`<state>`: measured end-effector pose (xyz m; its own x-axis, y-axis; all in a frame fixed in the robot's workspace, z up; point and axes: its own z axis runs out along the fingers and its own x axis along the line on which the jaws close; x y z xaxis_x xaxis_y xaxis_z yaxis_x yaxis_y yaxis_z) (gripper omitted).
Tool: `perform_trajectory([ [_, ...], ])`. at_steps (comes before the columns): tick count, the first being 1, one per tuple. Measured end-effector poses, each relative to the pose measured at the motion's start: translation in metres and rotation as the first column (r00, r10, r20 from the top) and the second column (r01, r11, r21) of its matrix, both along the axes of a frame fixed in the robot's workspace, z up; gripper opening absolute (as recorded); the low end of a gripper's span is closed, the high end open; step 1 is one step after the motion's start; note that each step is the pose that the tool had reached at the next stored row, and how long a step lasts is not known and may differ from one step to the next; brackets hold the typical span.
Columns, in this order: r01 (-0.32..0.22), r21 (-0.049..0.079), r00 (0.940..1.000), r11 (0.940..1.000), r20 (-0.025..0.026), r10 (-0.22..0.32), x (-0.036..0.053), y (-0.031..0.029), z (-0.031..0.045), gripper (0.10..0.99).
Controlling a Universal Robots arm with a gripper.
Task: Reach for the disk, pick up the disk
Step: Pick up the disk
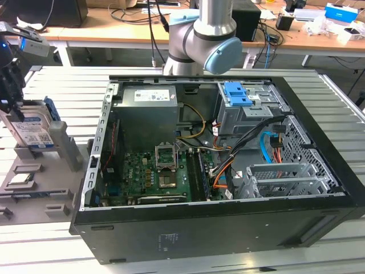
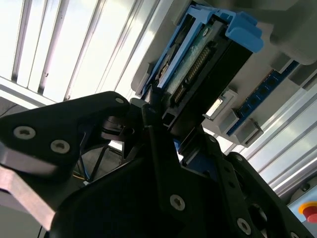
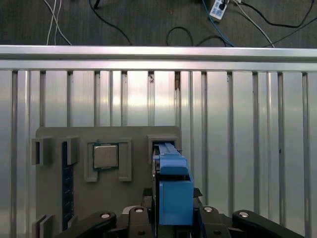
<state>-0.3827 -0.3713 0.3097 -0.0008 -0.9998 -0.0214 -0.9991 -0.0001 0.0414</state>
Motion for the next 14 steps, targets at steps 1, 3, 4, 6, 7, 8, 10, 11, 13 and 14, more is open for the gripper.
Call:
perform_trajectory([
  [1,0.0,0.0,1.0,1.0,0.0,0.0,0.0,0.0001,0.0013,0.365],
  [3,0.0,0.0,1.0,1.0,0.0,0.0,0.0,0.0002,0.0044,0.365],
  [4,0.0,0.0,1.0,1.0,0.0,0.0,0.0,0.0002,0.0055,0.365],
  [6,0.0,0.0,1.0,1.0,0.0,0.0,0.0,0.0003,0.008,0.365],
  [7,0.0,0.0,1.0,1.0,0.0,0.0,0.0,0.0003,0.0091,0.365],
  [8,0.0,0.0,1.0,1.0,0.0,0.0,0.0001,0.0003,0.0109,0.365],
  [10,0.0,0.0,1.0,1.0,0.0,0.0,0.0001,0.0004,0.0151,0.365],
  [11,0.0,0.0,1.0,1.0,-0.0001,0.0,0.0001,0.0005,0.0165,0.365],
  [13,0.0,0.0,1.0,1.0,0.0,0.0,0.0002,0.0005,0.02,0.365],
  [14,0.0,0.0,1.0,1.0,0.0,0.0,0.0002,0.0006,0.0215,0.365],
])
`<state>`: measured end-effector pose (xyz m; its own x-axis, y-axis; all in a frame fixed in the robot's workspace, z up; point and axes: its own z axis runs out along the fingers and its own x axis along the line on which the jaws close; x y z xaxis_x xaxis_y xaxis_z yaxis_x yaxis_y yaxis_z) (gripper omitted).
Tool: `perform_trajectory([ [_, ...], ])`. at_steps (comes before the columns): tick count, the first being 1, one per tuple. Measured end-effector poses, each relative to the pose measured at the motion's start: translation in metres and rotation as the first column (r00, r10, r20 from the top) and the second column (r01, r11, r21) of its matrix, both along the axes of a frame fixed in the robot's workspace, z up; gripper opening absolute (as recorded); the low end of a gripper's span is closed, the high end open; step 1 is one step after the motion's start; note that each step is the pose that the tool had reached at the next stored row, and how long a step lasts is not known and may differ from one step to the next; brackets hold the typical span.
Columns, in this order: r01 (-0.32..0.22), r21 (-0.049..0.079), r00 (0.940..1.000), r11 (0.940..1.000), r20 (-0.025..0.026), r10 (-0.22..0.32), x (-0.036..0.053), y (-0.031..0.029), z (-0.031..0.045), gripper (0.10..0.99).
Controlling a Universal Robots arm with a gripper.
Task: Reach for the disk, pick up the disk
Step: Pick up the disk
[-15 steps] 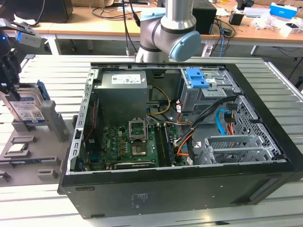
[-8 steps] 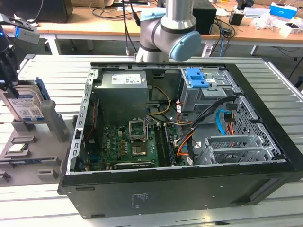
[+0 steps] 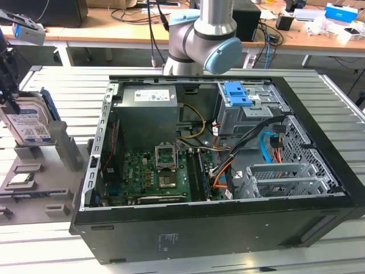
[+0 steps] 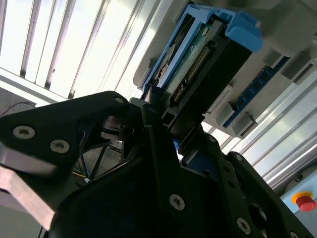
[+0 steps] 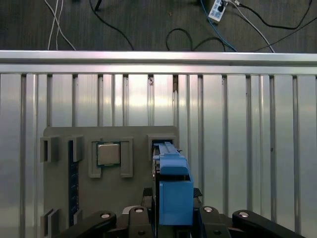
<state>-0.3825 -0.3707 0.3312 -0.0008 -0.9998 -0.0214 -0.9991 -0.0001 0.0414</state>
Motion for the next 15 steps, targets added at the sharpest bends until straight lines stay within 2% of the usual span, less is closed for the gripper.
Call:
perform_trajectory([
  [7,0.0,0.0,1.0,1.0,0.0,0.0,0.0001,0.0002,0.0097,0.365],
  [9,0.0,0.0,1.0,1.0,-0.0001,0.0,0.0002,0.0002,0.0153,0.365],
  [15,0.0,0.0,1.0,1.0,0.0,0.0,0.0003,0.0003,0.0249,0.365],
])
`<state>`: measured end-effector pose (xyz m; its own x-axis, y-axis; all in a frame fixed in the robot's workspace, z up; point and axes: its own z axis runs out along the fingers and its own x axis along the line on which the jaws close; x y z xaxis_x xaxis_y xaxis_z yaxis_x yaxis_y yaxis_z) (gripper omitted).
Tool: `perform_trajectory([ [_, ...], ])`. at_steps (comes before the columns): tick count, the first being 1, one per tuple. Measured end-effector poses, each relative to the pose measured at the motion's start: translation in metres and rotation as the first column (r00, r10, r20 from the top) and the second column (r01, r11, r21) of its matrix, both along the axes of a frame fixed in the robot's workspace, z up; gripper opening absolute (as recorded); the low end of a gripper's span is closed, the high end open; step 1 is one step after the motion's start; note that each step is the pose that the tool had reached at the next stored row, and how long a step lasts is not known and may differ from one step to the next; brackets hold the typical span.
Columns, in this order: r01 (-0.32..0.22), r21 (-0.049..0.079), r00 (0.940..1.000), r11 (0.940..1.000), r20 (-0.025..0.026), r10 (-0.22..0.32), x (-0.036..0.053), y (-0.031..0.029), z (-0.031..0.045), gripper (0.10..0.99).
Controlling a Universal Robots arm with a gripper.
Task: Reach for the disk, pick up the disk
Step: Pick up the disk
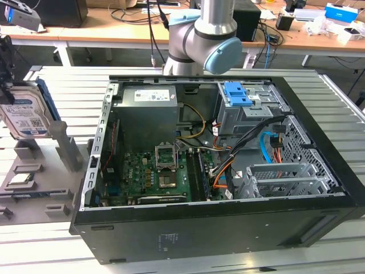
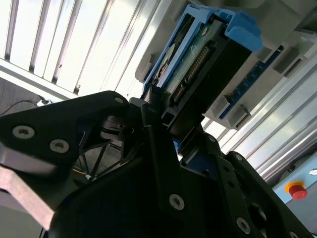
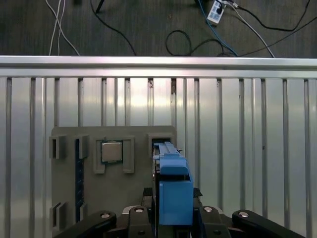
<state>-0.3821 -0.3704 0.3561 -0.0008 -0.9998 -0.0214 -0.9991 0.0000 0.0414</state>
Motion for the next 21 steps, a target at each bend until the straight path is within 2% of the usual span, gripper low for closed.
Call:
perform_trajectory([
  [3,0.0,0.0,1.0,1.0,0.0,0.0,0.0001,0.0001,0.0104,0.365],
  [6,0.0,0.0,1.0,1.0,0.0,0.0,0.0002,0.0017,0.0243,0.365],
  [13,0.0,0.0,1.0,1.0,0.0,0.0,0.0002,0.0042,0.0349,0.365],
  [21,0.0,0.0,1.0,1.0,-0.0001,0.0,0.0006,0.0043,0.0465,0.365],
])
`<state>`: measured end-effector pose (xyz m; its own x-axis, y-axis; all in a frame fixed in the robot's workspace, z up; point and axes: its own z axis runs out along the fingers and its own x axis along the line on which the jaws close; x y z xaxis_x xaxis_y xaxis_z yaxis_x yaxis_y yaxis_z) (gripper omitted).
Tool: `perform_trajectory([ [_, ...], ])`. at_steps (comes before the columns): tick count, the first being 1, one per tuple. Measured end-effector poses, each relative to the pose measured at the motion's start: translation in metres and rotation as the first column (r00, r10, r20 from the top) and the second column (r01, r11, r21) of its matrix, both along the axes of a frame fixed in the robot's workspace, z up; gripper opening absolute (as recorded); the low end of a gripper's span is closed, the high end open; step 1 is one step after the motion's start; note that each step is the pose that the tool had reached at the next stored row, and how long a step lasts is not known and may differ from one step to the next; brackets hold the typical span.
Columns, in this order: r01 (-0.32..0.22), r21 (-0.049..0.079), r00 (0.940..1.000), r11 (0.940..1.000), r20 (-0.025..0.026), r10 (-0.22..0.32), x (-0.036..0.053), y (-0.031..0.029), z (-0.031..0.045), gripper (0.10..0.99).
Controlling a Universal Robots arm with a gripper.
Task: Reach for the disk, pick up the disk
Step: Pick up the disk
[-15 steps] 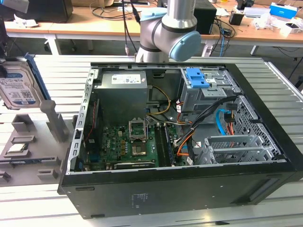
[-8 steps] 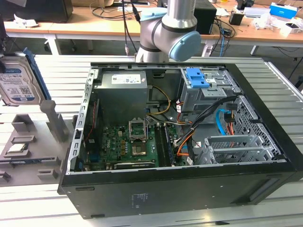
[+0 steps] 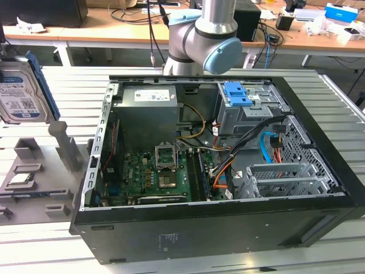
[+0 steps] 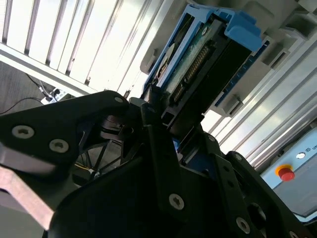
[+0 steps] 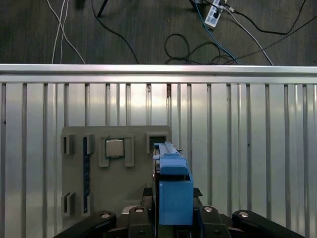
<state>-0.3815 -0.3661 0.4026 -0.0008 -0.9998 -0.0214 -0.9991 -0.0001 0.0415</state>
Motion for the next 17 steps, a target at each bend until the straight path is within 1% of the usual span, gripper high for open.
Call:
perform_trajectory([
  [7,0.0,0.0,1.0,1.0,0.0001,0.0,0.0006,0.0,0.0105,0.365],
  [9,0.0,0.0,1.0,1.0,0.0,0.0,0.0008,0.0,0.0151,0.365],
  [13,0.0,0.0,1.0,1.0,0.0002,0.0,0.001,0.0,0.0211,0.365],
  [17,0.0,0.0,1.0,1.0,0.0,0.0,0.0013,0.0,0.0315,0.365],
])
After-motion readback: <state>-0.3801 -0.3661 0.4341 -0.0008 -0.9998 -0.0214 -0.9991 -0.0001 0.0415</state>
